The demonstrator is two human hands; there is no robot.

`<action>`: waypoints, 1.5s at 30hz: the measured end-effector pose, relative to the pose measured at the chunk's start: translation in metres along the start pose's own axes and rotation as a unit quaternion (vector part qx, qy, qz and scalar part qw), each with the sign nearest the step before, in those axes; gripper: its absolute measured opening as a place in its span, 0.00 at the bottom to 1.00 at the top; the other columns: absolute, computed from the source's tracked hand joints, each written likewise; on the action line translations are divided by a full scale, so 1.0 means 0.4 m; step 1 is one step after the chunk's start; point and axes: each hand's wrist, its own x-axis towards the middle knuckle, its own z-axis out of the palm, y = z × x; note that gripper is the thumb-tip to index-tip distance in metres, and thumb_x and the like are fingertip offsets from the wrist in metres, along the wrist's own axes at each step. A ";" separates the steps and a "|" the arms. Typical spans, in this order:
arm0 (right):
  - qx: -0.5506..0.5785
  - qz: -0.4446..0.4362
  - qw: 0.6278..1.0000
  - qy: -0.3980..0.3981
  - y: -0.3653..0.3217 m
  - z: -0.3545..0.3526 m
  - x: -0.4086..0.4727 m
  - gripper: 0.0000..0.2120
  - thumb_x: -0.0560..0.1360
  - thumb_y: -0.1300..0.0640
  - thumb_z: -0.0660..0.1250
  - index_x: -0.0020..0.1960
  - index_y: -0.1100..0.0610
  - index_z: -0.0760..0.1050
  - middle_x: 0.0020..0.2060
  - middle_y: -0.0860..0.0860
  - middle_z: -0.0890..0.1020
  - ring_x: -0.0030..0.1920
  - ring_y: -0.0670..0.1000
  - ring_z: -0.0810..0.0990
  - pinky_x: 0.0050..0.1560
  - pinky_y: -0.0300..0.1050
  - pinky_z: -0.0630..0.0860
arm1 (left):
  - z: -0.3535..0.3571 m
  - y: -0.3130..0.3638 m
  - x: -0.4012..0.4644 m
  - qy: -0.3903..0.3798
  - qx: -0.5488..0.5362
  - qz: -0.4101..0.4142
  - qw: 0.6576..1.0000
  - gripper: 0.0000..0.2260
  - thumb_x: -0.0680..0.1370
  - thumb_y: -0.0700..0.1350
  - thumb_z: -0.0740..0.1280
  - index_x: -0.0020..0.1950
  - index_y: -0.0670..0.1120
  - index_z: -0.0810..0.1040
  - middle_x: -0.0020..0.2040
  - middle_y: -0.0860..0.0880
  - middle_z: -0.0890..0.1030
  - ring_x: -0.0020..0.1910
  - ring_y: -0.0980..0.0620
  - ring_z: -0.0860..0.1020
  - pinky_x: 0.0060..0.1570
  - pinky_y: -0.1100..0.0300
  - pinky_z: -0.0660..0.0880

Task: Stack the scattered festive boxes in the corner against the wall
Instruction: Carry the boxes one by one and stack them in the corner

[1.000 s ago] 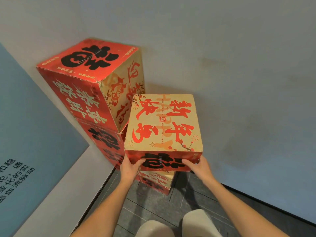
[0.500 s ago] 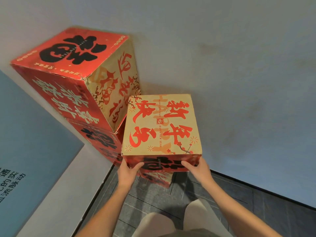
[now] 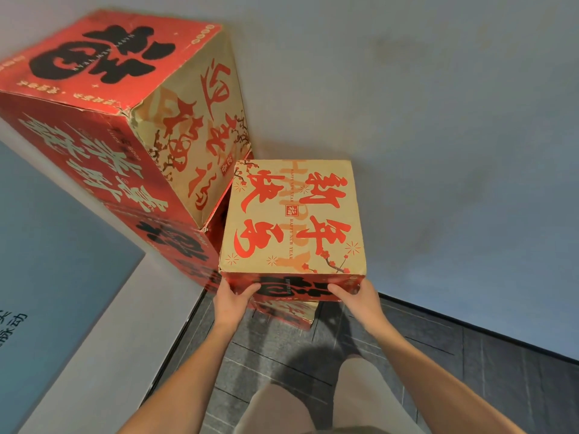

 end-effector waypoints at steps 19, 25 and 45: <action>-0.023 0.028 0.997 -0.070 -0.024 -0.015 0.007 0.33 0.69 0.43 0.77 0.71 0.46 0.68 0.62 0.43 0.79 0.64 0.48 0.77 0.63 0.51 0.75 | -0.018 -0.004 0.030 -0.080 0.029 -0.056 0.995 0.31 0.69 0.47 0.79 0.68 0.51 0.70 0.62 0.50 0.80 0.63 0.47 0.77 0.66 0.46 0.73; -0.024 0.063 0.992 -0.110 -0.112 -0.094 -0.048 0.57 0.59 0.29 0.76 0.79 0.39 0.50 0.71 0.41 0.71 0.70 0.50 0.71 0.71 0.61 0.67 | -0.079 0.112 -0.060 -0.113 -0.056 -0.085 0.988 0.43 0.66 0.52 0.81 0.75 0.48 0.64 0.66 0.51 0.76 0.64 0.50 0.75 0.68 0.49 0.71; 0.031 0.117 0.993 0.017 -0.218 0.022 -0.110 0.22 0.81 0.48 0.63 0.74 0.47 0.69 0.55 0.48 0.83 0.59 0.54 0.80 0.62 0.57 0.77 | -0.195 0.223 0.052 -0.102 -0.050 -0.140 0.984 0.23 0.80 0.56 0.66 0.67 0.42 0.75 0.54 0.46 0.83 0.54 0.45 0.82 0.61 0.47 0.77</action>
